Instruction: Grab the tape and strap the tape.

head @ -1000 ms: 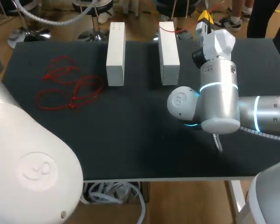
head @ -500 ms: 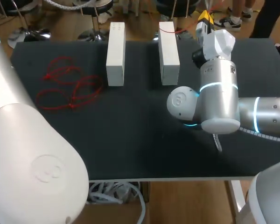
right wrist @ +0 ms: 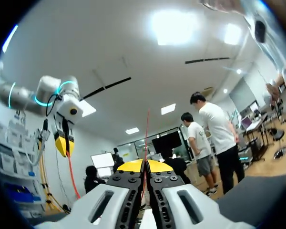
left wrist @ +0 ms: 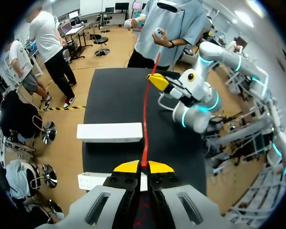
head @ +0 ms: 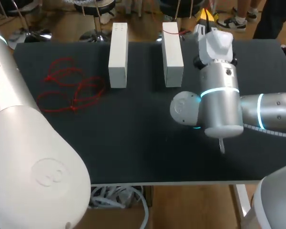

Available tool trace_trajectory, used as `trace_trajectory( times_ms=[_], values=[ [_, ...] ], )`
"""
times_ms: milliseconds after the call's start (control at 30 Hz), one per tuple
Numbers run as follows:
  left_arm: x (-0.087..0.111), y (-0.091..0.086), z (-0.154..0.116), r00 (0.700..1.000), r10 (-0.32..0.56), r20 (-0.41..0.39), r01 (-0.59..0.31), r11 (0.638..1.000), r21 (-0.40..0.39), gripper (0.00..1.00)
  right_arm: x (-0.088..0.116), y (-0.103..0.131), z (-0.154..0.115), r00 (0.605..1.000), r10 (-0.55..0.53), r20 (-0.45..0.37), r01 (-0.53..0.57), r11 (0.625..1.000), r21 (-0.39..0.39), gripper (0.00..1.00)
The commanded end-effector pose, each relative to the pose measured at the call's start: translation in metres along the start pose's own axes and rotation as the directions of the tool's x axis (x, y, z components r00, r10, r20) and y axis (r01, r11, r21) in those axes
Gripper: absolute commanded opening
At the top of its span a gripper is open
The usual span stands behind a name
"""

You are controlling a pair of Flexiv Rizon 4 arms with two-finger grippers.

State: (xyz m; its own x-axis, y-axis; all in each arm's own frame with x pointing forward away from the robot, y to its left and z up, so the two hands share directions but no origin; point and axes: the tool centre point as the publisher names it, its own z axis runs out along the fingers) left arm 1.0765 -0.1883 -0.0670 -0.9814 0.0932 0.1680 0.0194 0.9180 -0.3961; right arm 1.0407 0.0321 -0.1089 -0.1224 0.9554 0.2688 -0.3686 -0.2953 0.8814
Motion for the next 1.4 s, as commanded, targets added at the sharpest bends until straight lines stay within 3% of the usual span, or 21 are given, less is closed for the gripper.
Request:
trace_trajectory(
  times_ms=[33,367,500,533,667,767,900,967,1067,1233,1400],
  values=[
    [-0.001,-0.001,-0.001,1.000,-0.001,-0.003,0.001,1.000,-0.007,0.00,0.009,0.011,0.001,0.952,-0.301,0.051,0.295,0.950,0.102,0.00],
    [-0.001,-0.001,-0.001,1.000,-0.001,-0.003,0.001,1.000,-0.007,0.00,0.009,0.011,0.001,0.952,-0.301,0.051,0.295,0.950,0.102,0.00],
    [-0.001,-0.001,-0.001,1.000,-0.001,-0.003,0.001,1.000,-0.007,0.00,0.042,0.014,0.004,0.795,-0.594,0.122,0.555,0.794,0.249,0.00],
    [-0.001,-0.001,-0.001,1.000,-0.001,-0.003,0.001,1.000,-0.007,0.00,0.050,0.012,0.006,0.731,-0.672,0.118,0.625,0.729,0.279,0.00],
    [-0.001,-0.001,-0.001,1.000,-0.001,-0.003,0.001,1.000,-0.007,0.00,0.067,0.011,0.016,0.578,-0.811,0.088,0.735,0.565,0.375,0.00],
    [-0.001,-0.001,-0.001,1.000,-0.001,-0.003,0.001,1.000,-0.007,0.00,0.071,0.012,0.021,0.508,-0.857,0.088,0.772,0.498,0.395,0.00],
    [-0.001,-0.001,-0.001,1.000,-0.001,-0.003,0.001,1.000,-0.007,0.00,0.076,0.011,0.027,0.388,-0.920,0.048,0.833,0.372,0.409,0.00],
    [-0.001,-0.001,-0.001,1.000,-0.001,-0.003,0.001,1.000,-0.007,0.00,0.077,0.010,0.029,0.345,-0.937,0.050,0.848,0.335,0.411,0.00],
    [-0.001,-0.001,-0.001,1.000,-0.001,-0.003,0.001,1.000,-0.007,0.00,0.080,0.007,0.032,0.226,-0.974,0.026,0.889,0.217,0.403,0.00],
    [-0.001,-0.001,-0.001,1.000,-0.001,-0.003,0.001,1.000,-0.007,0.00,0.082,0.011,0.038,0.126,-0.991,-0.032,0.928,0.107,0.356,0.00],
    [-0.001,-0.001,-0.001,1.000,-0.001,-0.003,0.001,1.000,-0.007,0.00,0.081,0.018,0.039,0.059,-0.995,-0.082,0.969,0.037,0.245,0.00]
  ],
)
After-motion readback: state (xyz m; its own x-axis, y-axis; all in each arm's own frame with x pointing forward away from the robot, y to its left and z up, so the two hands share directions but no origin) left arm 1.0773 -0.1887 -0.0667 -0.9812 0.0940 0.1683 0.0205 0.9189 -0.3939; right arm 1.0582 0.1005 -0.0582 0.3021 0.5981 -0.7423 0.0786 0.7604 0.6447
